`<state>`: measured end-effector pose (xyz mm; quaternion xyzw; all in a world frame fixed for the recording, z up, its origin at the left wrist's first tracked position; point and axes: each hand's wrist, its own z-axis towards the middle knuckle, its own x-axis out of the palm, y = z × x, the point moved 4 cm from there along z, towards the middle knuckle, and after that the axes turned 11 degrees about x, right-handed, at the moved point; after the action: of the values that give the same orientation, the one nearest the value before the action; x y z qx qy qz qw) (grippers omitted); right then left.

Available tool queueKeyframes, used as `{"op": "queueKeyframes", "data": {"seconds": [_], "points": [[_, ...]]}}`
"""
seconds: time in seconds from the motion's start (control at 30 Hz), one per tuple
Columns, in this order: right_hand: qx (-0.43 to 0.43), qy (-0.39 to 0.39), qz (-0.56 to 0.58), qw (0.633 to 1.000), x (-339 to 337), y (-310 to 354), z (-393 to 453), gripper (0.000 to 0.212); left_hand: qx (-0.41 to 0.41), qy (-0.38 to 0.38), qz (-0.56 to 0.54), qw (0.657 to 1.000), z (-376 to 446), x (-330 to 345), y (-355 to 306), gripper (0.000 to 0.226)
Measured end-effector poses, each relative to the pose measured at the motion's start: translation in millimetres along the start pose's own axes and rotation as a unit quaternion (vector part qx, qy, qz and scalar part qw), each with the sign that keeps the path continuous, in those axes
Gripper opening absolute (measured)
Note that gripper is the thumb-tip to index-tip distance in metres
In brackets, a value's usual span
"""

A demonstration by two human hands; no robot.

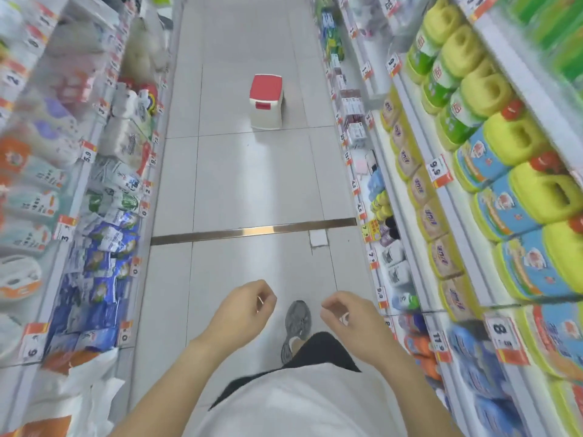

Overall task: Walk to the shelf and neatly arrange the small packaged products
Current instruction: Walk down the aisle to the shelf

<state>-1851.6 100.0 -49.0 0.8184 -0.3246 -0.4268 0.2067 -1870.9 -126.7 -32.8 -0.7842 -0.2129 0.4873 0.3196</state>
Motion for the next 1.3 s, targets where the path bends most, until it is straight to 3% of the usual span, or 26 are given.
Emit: {"op": "queueKeyframes", "data": {"seconds": [0.43, 0.6, 0.93, 1.03, 1.17, 1.3], "points": [[-0.044, 0.035, -0.020, 0.998, -167.1, 193.1, 356.4, 0.011, -0.090, -0.074, -0.055, 0.992, 303.3, -164.4, 34.9, 0.017], [-0.016, 0.029, -0.014, 0.999, -228.2, 248.2, 482.7, 0.013, -0.077, -0.045, -0.039, 0.995, 457.3, -237.2, 43.8, 0.015], [0.106, -0.011, 0.055, 0.993, -354.1, 272.6, 659.9, 0.005, 0.003, 0.000, -0.014, 1.000, 764.0, -372.7, -10.1, 0.014], [0.118, -0.009, 0.075, 0.990, -389.2, 272.2, 726.1, 0.027, 0.003, -0.003, -0.022, 1.000, 856.4, -389.8, -16.3, 0.013], [0.114, -0.011, 0.053, 0.992, -452.1, 282.4, 824.7, 0.011, -0.001, 0.012, -0.011, 1.000, 965.1, -410.7, -38.8, 0.013], [0.093, -0.017, 0.058, 0.994, -522.2, 321.6, 921.0, 0.010, 0.012, 0.027, 0.005, 1.000, 1051.0, -437.5, -66.5, 0.016]]}}
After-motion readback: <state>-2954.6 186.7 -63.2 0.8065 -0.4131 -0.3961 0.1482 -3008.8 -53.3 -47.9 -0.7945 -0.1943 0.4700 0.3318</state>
